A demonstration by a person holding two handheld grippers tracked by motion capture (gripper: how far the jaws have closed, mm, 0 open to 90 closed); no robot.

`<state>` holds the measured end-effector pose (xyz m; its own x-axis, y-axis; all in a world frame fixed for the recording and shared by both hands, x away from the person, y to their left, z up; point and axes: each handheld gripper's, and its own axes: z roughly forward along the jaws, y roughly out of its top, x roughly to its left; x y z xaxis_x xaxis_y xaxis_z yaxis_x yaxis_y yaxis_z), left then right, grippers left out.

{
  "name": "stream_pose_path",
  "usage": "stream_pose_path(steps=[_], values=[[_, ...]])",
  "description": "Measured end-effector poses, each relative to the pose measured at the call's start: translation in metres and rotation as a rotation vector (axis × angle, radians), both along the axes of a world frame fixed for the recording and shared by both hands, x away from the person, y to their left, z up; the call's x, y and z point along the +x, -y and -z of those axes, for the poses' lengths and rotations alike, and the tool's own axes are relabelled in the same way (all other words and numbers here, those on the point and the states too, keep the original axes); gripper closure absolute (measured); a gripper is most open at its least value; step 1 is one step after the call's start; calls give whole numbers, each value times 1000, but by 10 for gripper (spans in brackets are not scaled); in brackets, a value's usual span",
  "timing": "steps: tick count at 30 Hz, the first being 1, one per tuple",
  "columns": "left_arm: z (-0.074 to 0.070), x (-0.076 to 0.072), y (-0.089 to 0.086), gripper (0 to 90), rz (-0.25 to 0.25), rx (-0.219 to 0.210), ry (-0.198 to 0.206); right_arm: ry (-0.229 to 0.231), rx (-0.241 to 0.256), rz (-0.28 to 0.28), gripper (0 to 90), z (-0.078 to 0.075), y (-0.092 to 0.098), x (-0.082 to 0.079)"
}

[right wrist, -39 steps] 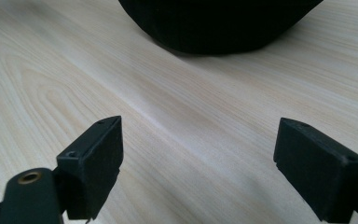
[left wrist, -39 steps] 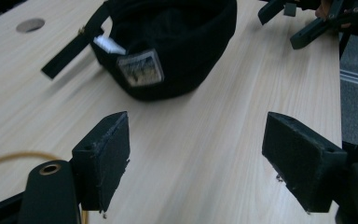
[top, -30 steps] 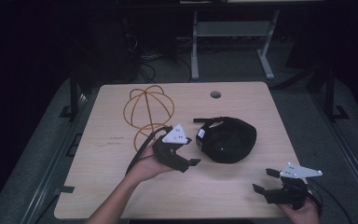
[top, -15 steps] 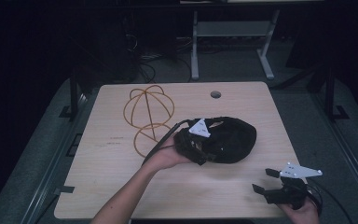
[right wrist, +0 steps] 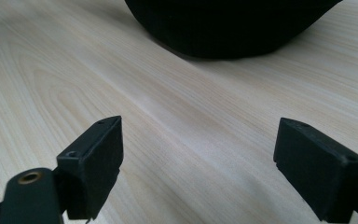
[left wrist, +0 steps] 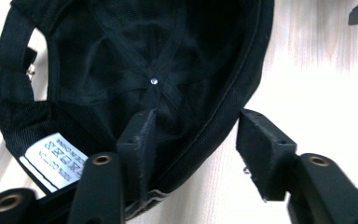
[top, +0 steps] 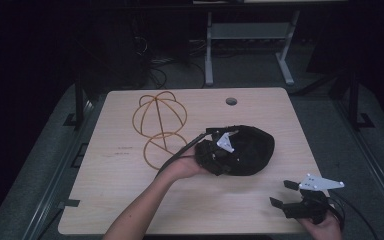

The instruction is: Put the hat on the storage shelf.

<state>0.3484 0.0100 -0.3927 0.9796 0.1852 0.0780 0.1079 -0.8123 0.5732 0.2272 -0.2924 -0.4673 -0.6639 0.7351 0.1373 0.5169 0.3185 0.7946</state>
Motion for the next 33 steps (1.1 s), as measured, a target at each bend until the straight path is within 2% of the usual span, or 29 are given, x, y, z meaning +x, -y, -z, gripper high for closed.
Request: stream_pose_path(steps=[2,3,5,6,7,10,11,13,17,18,19,22,24,25,26,27,31,33], values=[[1,-1,1,505,7,3,3,-1,3,2,154,0,0,0],[2,-2,2,561,12,8,4,-3,10,7,154,-1,-1,0],[3,-3,2,584,22,10,6,-1,8,6,154,-1,-1,0],[4,-3,3,649,31,10,-1,2,8,6,154,-2,-2,1],[5,-4,2,649,38,3,-7,2,8,6,154,-2,-2,1],[6,-3,1,740,41,-40,-45,7,9,7,154,-2,-3,1],[5,-4,3,784,49,-48,-43,8,11,8,154,-2,-4,1],[4,-5,4,797,51,-56,-40,11,12,8,154,-2,-4,1],[-2,-7,5,818,50,-119,-51,16,28,5,154,-4,-7,3],[-6,-7,5,819,52,-166,-74,21,35,3,155,-5,-8,3],[-6,-7,5,819,52,-166,-74,21,35,3,155,-5,-8,3],[-14,-8,4,819,51,-232,-107,40,43,-7,157,-7,-10,1],[-20,-8,3,819,55,-268,-124,53,59,-7,157,-9,-11,0],[-24,-9,3,819,57,-305,-142,66,88,0,157,-11,-11,-1],[-26,-9,2,819,59,-324,-153,72,100,2,157,-12,-11,-1],[-26,-9,2,819,59,-324,-153,72,100,2,157,-12,-11,-1],[-33,-11,-1,819,76,-396,-200,104,146,20,150,-17,-12,-1],[-34,-11,-1,819,80,-402,-206,121,146,26,149,-19,-13,-1]])
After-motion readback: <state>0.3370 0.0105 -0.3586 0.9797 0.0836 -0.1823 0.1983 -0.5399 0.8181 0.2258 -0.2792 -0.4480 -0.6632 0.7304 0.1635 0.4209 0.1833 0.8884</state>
